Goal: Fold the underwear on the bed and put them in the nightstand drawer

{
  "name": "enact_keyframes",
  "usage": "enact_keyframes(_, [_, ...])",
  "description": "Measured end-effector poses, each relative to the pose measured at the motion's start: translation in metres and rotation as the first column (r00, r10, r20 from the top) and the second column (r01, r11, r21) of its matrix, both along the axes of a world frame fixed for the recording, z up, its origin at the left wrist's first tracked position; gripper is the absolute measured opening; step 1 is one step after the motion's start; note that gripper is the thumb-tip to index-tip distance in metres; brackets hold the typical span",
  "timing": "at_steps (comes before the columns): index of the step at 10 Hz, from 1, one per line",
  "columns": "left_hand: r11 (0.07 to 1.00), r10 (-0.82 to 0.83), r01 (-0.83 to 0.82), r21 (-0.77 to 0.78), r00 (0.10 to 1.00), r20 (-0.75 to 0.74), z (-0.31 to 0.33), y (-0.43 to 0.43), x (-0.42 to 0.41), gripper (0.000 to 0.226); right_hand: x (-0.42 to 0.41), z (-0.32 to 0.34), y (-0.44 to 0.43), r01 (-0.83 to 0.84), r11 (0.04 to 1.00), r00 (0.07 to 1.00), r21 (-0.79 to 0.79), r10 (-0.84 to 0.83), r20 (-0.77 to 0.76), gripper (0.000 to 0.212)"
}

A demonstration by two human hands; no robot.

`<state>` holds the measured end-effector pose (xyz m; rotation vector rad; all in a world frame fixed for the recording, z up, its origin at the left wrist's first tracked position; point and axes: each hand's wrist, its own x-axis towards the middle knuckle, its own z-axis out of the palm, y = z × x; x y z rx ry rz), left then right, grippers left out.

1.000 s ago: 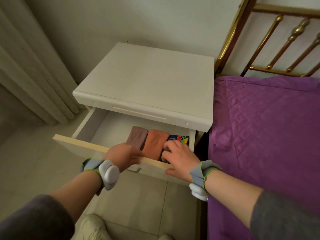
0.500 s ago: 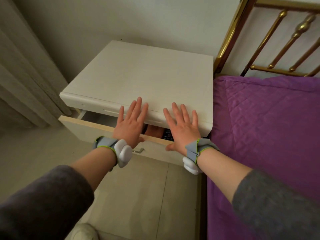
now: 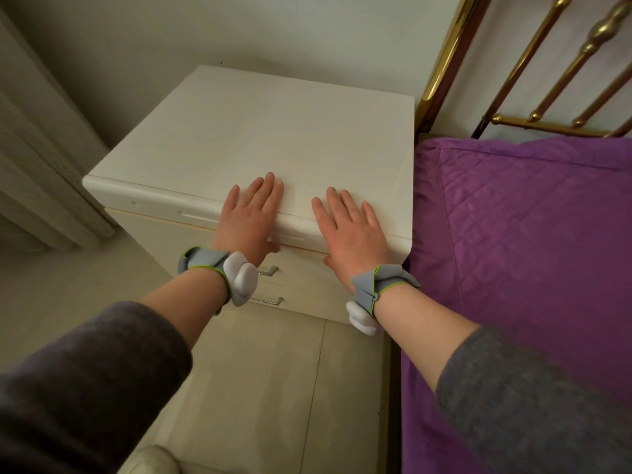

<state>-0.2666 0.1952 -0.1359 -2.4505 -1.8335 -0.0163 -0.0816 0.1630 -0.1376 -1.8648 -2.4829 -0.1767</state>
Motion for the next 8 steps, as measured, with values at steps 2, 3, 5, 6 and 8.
enact_keyframes(2, [1.0, -0.001, 0.001, 0.014, 0.999, 0.034, -0.004, 0.001, -0.001, 0.105, -0.001, -0.008, 0.001, -0.008, 0.999, 0.999, 0.052, 0.009, -0.033, 0.072])
enact_keyframes(3, [1.0, -0.002, 0.001, 0.015, 0.999, 0.032, -0.006, 0.002, -0.001, 0.106, -0.001, -0.009, 0.001, -0.001, 0.999, 1.0, 0.032, 0.002, -0.025, 0.074])
enact_keyframes(5, [1.0, 0.01, -0.01, -0.02, 1.0, -0.016, -0.002, 0.0, 0.001, 0.109, -0.002, -0.003, 0.0, 0.006, 1.0, 0.999, -0.017, -0.007, -0.04, 0.066])
enact_keyframes(6, [0.992, -0.001, -0.005, -0.124, 0.999, -0.044, 0.009, 0.001, 0.001, 0.108, -0.001, 0.006, -0.001, 0.013, 0.992, 0.999, -0.124, -0.018, -0.039, 0.073])
enact_keyframes(8, [0.959, -0.002, 0.023, -0.281, 0.997, 0.073, 0.058, -0.001, 0.016, 0.088, -0.005, 0.06, 0.011, 0.164, 0.892, 0.963, -0.42, -0.237, -0.129, 0.045])
